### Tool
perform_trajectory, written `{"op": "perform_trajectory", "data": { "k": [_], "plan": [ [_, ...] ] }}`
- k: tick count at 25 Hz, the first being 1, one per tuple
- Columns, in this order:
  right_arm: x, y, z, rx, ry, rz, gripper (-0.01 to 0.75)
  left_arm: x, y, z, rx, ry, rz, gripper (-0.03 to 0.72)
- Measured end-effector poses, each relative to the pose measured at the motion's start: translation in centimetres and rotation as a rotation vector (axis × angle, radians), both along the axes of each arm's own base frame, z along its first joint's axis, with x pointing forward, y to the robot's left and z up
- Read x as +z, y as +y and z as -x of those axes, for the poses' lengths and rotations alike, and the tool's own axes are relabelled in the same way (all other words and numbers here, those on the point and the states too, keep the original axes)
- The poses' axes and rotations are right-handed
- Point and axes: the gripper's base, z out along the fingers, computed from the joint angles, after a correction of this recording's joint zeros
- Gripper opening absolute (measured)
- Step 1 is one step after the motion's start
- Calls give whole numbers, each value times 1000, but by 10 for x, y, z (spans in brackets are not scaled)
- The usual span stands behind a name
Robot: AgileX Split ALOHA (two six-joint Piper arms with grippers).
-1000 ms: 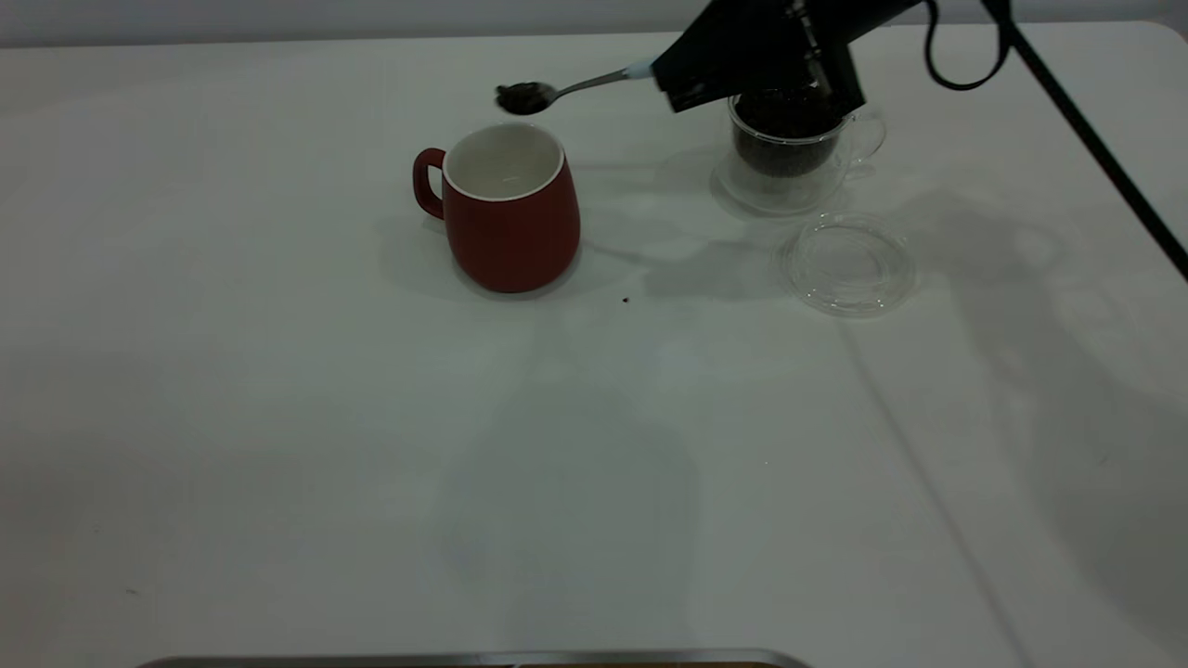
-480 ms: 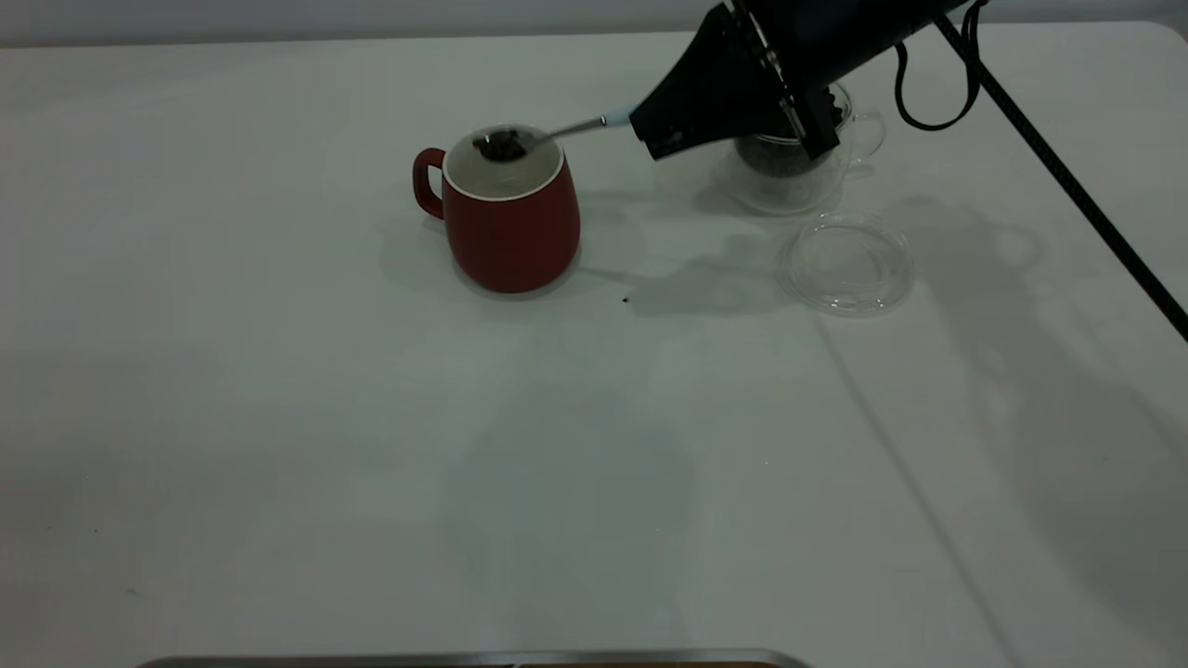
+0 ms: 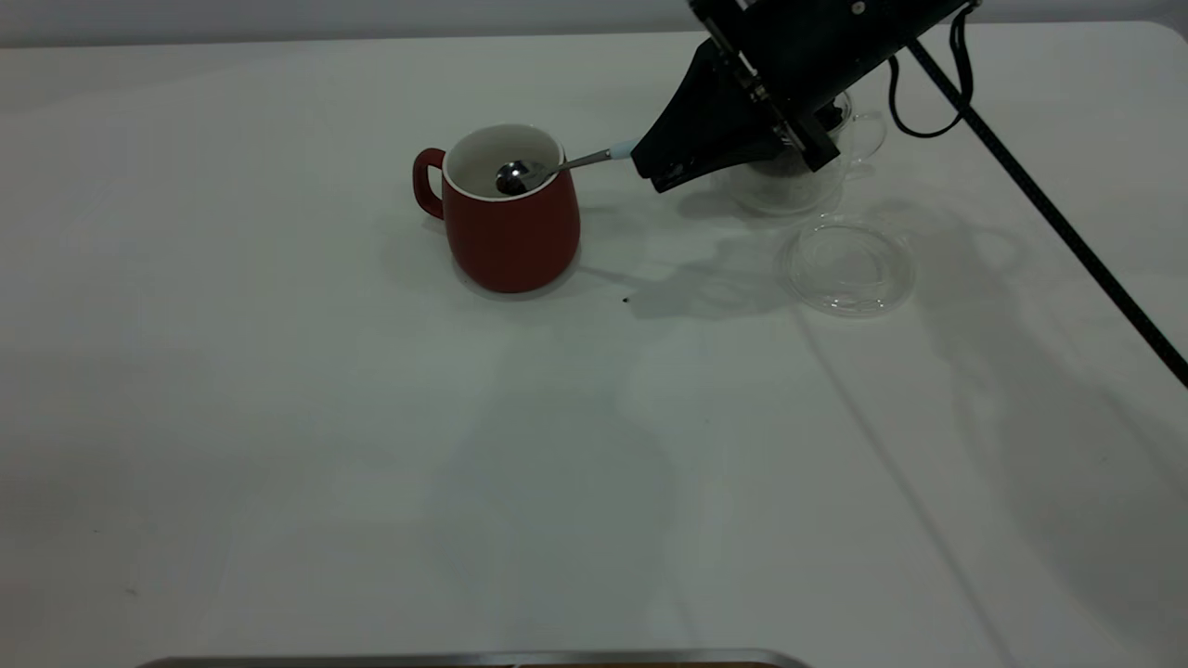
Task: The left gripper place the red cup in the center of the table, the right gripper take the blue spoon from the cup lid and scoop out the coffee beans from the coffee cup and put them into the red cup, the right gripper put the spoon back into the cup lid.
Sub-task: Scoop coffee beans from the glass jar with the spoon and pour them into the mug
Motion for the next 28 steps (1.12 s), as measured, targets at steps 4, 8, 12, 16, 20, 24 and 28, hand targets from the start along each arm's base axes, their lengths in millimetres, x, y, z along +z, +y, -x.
{"op": "perform_trajectory", "data": {
  "k": [4, 8, 12, 16, 20, 24, 28],
  "plan": [
    [6, 4, -2, -2, -37, 26, 97, 0, 0, 0, 0, 0, 0, 500],
    [17, 1, -5, 7, -96, 82, 97, 0, 0, 0, 0, 0, 0, 500],
    [22, -1, -6, 22, -123, 117, 97, 0, 0, 0, 0, 0, 0, 500],
    [27, 4, -4, 52, -142, 142, 97, 0, 0, 0, 0, 0, 0, 500],
    [31, 6, -5, 49, -162, 151, 97, 0, 0, 0, -1, 0, -1, 500],
    [36, 5, -5, 58, -174, 171, 97, 0, 0, 0, -1, 0, -1, 500],
    [53, 6, -2, 81, -178, 165, 97, 0, 0, 0, -2, 0, -2, 500]
  ]
}}
